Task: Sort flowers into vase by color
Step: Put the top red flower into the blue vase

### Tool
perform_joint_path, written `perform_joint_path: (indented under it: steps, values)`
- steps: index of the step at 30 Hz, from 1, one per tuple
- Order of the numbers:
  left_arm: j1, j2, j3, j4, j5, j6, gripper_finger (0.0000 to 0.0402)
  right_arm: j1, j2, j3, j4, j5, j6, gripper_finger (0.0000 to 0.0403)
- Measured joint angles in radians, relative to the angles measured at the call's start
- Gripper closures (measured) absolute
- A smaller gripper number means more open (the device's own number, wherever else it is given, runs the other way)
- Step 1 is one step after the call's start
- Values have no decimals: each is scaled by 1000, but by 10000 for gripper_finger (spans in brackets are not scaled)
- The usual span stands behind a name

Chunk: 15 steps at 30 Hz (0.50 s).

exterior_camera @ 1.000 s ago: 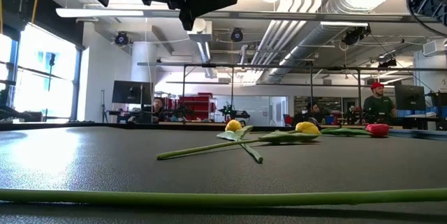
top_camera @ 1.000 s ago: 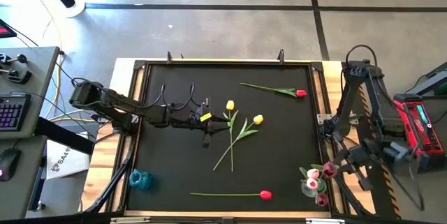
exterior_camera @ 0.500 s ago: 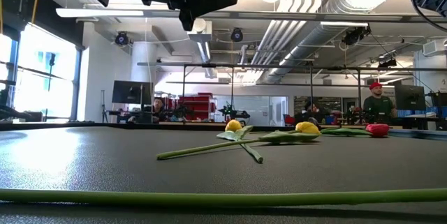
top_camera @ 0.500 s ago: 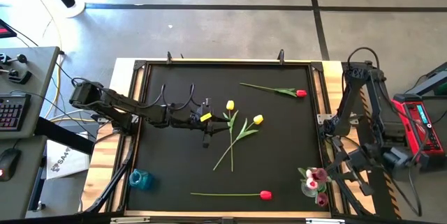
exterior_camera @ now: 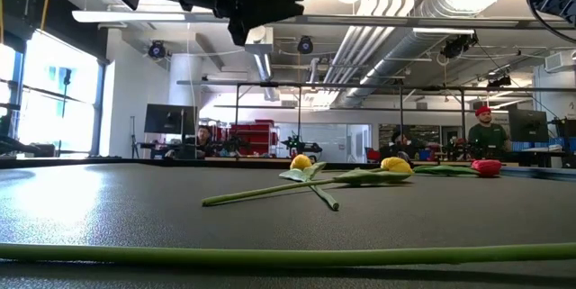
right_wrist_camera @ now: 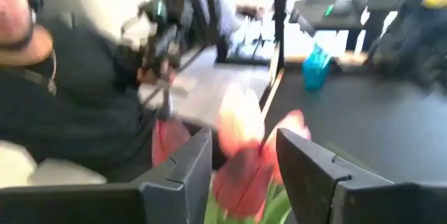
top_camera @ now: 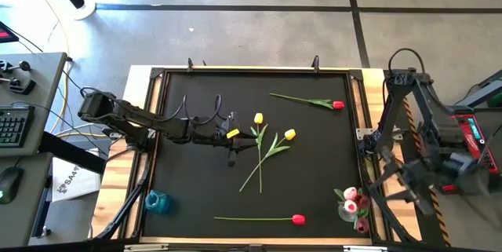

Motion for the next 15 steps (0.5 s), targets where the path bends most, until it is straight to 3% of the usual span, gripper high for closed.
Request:
perform_joint_path:
  steps: [9, 12, 15]
  values:
    - [104, 0, 13, -110, 0, -62, 302, -31, -20, 87, -4, 425, -135, 278]
    - [153, 2, 90, -274, -6, -40, 302, -77, -22, 80, -65, 479, -97, 279]
    - [192, 43, 193, -393, -8, 37, 302, -143, -20, 67, -185, 513, 58, 279]
